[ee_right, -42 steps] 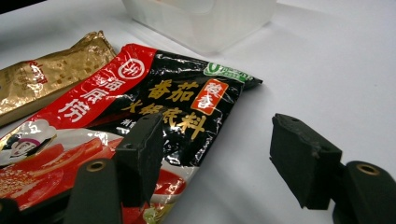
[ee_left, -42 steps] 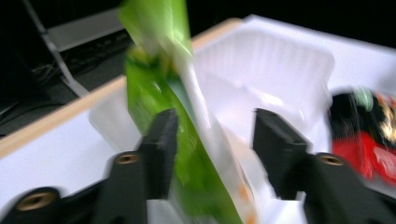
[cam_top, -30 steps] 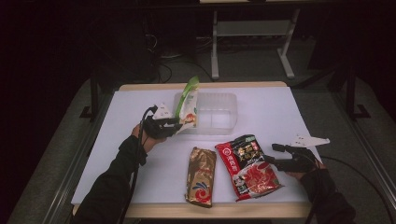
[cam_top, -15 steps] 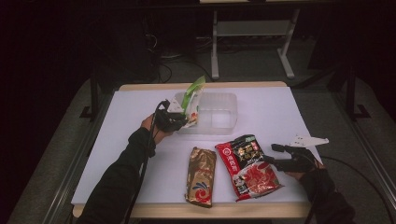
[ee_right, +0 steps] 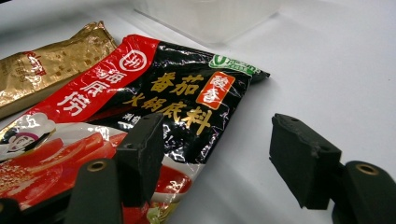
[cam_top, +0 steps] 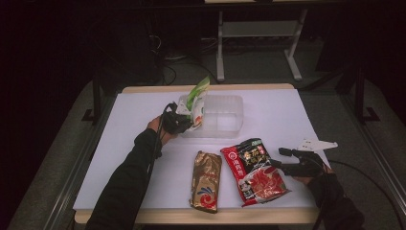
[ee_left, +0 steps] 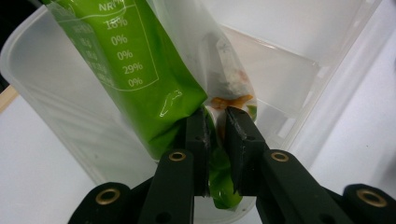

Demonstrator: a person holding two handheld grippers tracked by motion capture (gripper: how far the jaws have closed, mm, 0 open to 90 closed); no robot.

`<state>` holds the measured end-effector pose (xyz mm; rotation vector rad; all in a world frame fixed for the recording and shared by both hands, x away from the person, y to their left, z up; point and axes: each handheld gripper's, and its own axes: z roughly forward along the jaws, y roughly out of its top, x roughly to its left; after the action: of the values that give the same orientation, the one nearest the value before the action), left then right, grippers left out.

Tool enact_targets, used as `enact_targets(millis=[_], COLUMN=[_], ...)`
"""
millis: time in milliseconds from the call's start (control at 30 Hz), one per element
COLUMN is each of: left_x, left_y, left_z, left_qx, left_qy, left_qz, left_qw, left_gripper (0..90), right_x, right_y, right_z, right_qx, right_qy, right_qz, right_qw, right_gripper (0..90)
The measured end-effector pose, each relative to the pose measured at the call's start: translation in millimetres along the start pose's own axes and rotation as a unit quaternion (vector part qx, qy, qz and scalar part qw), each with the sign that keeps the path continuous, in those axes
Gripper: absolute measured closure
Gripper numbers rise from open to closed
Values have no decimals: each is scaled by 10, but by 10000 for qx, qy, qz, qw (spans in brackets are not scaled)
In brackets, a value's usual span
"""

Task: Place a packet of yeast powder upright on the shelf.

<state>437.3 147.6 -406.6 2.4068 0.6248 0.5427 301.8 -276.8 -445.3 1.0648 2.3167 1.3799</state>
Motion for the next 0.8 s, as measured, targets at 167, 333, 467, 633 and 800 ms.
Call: enact_targets(millis=[167,333,467,633,800], left_x=[-6,-31,-78,-231,-357], left_y=[-2,-86,-140,-222,-385], left_z=[-8,-115,-327,-586,-718], left_qx=[-19,-563,-1205,-1744,-1854], left_qy=[0,-189,-335,-650,-1008], left_qz=[-71,-381,-521,-535,-683], left_qw=[10000,9975,9908,9811,9751], left_gripper=[799,734,653,528,393], right_x=[5,-11,-14,-1,17], right_y=[3,-7,-11,-1,5], right_z=[3,-21,-34,-43,-40], right_qx=[20,-26,-39,-48,-30], right_qy=[-15,-48,-69,-109,-113], right_qz=[-16,10,8,-13,-48], right_qw=[10000,10000,10000,9999,9999], right_gripper=[346,346,347,346,347])
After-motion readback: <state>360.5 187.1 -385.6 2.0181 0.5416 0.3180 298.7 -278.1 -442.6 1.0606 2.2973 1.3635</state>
